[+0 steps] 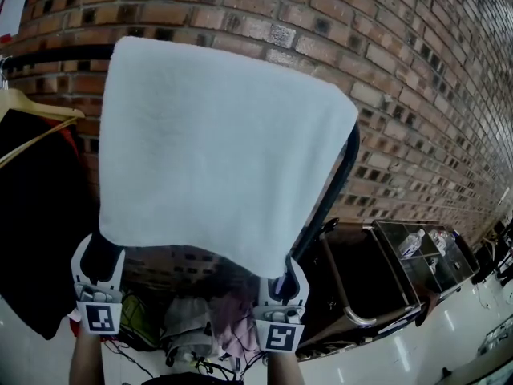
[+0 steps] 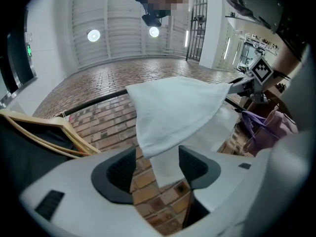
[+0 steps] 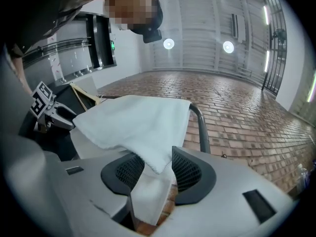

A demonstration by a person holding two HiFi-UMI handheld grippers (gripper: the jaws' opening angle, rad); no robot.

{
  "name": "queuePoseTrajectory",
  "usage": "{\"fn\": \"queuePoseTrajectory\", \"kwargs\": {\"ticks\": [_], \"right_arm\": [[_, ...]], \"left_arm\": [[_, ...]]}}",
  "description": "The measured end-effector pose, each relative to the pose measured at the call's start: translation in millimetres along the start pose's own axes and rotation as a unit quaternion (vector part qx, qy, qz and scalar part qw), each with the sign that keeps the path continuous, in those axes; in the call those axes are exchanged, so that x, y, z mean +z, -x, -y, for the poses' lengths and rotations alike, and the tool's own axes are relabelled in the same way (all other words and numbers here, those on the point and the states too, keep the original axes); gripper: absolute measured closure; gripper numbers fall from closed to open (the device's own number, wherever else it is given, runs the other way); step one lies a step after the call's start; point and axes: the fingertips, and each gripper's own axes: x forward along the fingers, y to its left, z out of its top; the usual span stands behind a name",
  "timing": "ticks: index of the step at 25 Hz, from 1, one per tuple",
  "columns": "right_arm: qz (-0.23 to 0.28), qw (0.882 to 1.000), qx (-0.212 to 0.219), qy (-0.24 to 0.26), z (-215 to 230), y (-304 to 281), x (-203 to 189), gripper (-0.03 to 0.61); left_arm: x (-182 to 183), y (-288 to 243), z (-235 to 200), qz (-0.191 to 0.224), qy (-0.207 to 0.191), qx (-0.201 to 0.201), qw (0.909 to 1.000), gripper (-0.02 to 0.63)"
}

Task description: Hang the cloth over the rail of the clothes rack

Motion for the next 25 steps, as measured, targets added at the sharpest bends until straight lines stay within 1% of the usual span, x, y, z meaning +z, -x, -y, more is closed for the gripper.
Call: {"fn": "queuePoseTrajectory", "kwargs": {"ticks": [3, 6, 7, 8, 9, 11, 13, 15, 17, 19, 22, 25], "right_arm": [[-0.02, 1.0, -0.005, -0.016, -5.7, 12.4, -16.1, 0.425], [-0.038, 0.998, -0.007, -0.039, -15.0, 28.4, -29.6, 0.425], [-0.042, 0.998, -0.009, -0.05, -18.0, 32.8, -33.0, 0.425], [-0.045, 0.997, -0.012, -0.063, -20.8, 36.3, -35.3, 0.425], [-0.046, 0.996, -0.013, -0.075, -24.1, 38.7, -36.2, 0.425], [-0.044, 0.994, -0.01, -0.095, -32.5, 40.3, -35.9, 0.437], [-0.043, 0.994, -0.004, -0.104, -41.6, 39.2, -36.0, 0.48], [-0.043, 0.993, 0.003, -0.105, -49.5, 36.7, -35.9, 0.514], [-0.04, 0.993, 0.011, -0.106, -56.1, 33.0, -34.2, 0.552], [-0.038, 0.993, 0.02, -0.11, -60.4, 29.4, -33.8, 0.563], [-0.04, 0.991, 0.029, -0.122, -63.3, 25.9, -35.9, 0.563], [-0.05, 0.988, 0.05, -0.139, -72.0, 21.8, -40.6, 0.563]], "left_arm": [[-12.6, 8.5, 9.1, -0.021, -0.005, -0.006, 0.9998, 0.324], [-21.8, 18.2, 18.7, -0.032, 0.016, -0.009, 0.9993, 0.325], [-23.7, 20.8, 22.0, -0.036, 0.032, -0.009, 0.9988, 0.347], [-23.8, 22.8, 25.2, -0.036, 0.057, -0.006, 0.9977, 0.401], [-21.9, 24.1, 29.0, -0.033, 0.08, -0.004, 0.9962, 0.439], [-16.3, 24.4, 38.3, -0.025, 0.107, -0.009, 0.9939, 0.461], [-11.4, 22.4, 48.1, -0.019, 0.128, -0.017, 0.9915, 0.497], [-6.7, 19.8, 56.9, -0.014, 0.151, -0.025, 0.9882, 0.555], [-3.9, 16.9, 64.4, -0.014, 0.169, -0.032, 0.985, 0.584], [-3.3, 13.4, 71.7, -0.02, 0.188, -0.037, 0.9812, 0.6], [-2.0, 8.9, 81.0, -0.029, 0.221, -0.043, 0.9739, 0.6], [-7.2, 6.0, 91.8, -0.055, 0.238, -0.053, 0.9683, 0.601]]}}
